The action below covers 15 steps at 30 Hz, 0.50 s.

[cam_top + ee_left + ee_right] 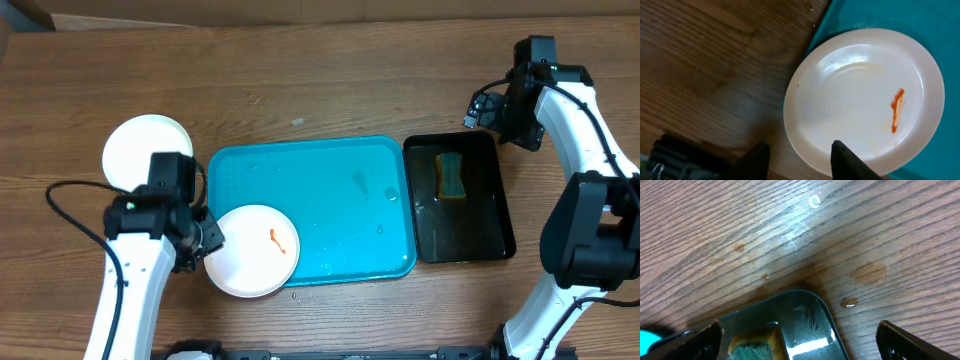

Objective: Clean dirty plates on tray and stack at the side
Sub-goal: 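Move the left gripper to the last white plate and grip its edge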

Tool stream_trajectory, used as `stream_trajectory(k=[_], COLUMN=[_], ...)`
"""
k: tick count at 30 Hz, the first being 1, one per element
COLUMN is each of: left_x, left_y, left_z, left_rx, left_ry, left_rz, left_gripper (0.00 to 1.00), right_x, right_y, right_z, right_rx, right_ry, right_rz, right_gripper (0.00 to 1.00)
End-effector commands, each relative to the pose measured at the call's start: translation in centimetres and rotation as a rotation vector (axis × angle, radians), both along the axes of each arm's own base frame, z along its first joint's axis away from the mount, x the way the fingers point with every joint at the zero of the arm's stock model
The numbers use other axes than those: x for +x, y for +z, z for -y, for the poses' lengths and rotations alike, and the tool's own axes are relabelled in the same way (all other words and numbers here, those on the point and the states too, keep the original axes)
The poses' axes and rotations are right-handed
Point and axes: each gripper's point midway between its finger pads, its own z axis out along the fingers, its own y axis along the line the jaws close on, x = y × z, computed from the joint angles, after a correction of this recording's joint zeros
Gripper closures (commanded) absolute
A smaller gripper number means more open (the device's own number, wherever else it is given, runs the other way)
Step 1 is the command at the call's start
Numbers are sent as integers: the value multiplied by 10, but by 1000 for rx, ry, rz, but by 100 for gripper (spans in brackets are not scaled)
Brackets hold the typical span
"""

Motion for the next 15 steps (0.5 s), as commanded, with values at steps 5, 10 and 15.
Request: stream_trajectory(k=[5,10,15], left_x=[-9,-12,-7], left_y=[-43,-56,-76], left_z=[-21,-28,-8], left_rx=[39,26,-89], left_ry=[135,156,51], left_rz=[-40,-94,-121], left_gripper=[61,61,62], right_x=[6,6,6], right_y=[12,12,12], right_z=[0,0,0], right_rx=[-8,-8,-8], right_ry=[-3,-3,-3], right_rz=[36,36,36], right_gripper=[0,0,0])
